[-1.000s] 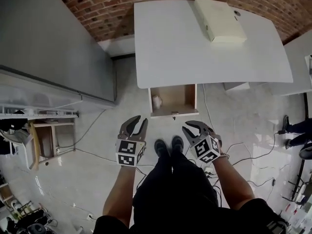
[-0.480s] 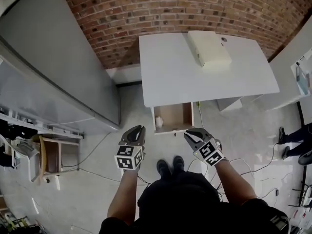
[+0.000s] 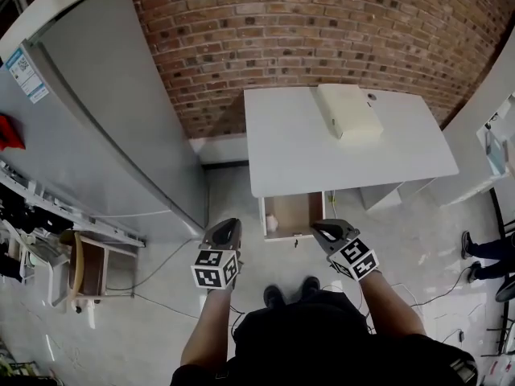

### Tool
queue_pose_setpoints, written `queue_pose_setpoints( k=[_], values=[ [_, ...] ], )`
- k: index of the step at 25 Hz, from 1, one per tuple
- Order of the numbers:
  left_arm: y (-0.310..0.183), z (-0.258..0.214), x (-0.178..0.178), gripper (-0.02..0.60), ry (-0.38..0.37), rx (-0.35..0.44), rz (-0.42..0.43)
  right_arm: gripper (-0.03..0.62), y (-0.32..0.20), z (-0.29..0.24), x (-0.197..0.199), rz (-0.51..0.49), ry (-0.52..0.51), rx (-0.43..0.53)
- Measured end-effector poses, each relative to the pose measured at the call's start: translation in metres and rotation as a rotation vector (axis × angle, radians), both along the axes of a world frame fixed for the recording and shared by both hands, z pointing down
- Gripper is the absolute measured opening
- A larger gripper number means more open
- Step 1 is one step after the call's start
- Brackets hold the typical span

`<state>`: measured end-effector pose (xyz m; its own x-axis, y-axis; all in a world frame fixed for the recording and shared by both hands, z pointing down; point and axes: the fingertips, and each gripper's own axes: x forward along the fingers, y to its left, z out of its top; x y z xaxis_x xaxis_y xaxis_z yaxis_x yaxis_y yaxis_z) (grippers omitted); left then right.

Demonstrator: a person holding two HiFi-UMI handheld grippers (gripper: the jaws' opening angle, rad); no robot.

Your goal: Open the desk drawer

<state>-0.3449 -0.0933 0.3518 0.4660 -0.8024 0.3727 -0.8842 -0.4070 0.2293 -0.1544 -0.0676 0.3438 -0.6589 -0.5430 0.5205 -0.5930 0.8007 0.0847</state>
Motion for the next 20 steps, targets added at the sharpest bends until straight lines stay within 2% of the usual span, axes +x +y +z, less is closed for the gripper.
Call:
queue_pose_setpoints(
  k=[7, 11, 16, 20],
  values=[
    [0.001, -0.014, 0.007, 0.032, -0.026, 0.012, 0.000, 0.020, -0.006, -0.026, 0.008, -0.006, -0.049, 0.057],
    [-0.005, -0.028, 0.016, 0.032, -0.033, 0.032, -0.028, 0.016, -0.005, -0.031, 0.020, -0.046, -0.047, 0.088],
    [-0.013, -0.041, 0.043, 0.032, -0.020, 0.035, -0.078, 0.014, -0.008, -0.039, 0.064, -0.094, -0.019, 0.132],
    [-0.024, -0.056, 0.073, 0.032, -0.041, 0.052, -0.077, 0.012, -0.027, -0.056, 0.106, -0.059, -0.093, 0.129]
  ],
)
